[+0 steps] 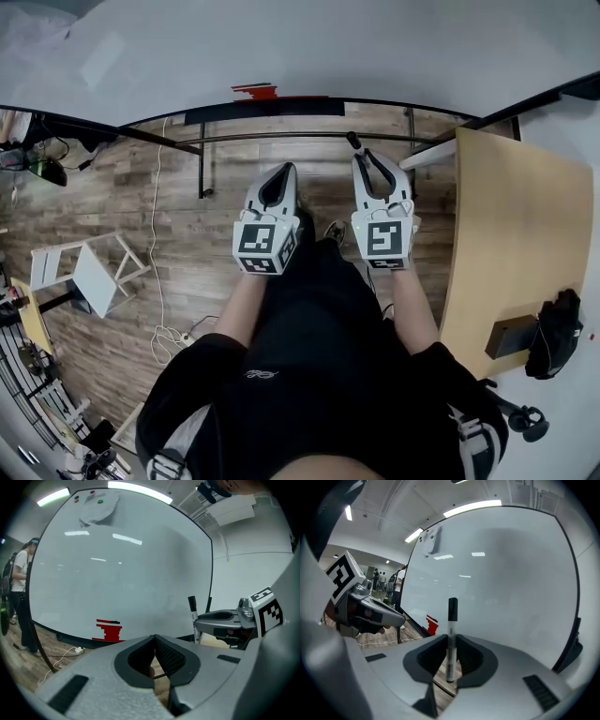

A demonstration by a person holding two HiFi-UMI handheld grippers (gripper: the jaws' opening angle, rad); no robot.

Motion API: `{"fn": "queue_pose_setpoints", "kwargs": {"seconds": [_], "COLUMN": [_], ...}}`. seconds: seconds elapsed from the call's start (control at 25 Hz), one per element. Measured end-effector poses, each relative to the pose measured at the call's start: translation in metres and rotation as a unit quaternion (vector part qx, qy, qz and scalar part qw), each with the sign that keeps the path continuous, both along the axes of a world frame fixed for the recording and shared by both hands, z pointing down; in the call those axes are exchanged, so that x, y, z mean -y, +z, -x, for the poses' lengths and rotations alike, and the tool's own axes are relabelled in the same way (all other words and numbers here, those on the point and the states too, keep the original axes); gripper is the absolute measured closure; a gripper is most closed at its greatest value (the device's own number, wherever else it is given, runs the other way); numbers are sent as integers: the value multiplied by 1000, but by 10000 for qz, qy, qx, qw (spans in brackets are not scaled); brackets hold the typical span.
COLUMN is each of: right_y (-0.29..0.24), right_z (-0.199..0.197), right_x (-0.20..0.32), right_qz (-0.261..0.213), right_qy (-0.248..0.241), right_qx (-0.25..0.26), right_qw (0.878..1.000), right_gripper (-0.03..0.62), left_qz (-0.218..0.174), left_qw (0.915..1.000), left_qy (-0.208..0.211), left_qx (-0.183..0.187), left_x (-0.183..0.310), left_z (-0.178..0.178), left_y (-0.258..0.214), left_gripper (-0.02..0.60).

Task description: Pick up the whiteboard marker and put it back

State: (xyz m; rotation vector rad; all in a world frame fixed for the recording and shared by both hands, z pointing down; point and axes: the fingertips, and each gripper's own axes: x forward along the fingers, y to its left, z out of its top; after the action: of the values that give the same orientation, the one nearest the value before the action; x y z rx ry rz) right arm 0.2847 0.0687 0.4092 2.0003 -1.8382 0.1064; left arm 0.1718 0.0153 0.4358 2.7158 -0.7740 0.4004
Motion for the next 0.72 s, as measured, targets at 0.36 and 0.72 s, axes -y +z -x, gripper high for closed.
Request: {"fn": "queue_pose_setpoints", "kwargs": {"seconds": [0.36, 0.72], "right_y": [3, 36], "right_z": [14, 40], "right_x": [60, 124], "right_qz": [669, 1649], "right_qy": [-744, -1610], "right_qx": [-1080, -2239], "right_qw": [9891, 9470], "right_gripper": [540, 540], "left_qz": [190, 587], "left_qw": [9991, 9930], "left_qy": [-306, -953], "left_qx": [-218, -377], "left_x": [56, 101], "left_z": [12, 55], "left_y": [12, 46], "left_gripper": [575, 575]}}
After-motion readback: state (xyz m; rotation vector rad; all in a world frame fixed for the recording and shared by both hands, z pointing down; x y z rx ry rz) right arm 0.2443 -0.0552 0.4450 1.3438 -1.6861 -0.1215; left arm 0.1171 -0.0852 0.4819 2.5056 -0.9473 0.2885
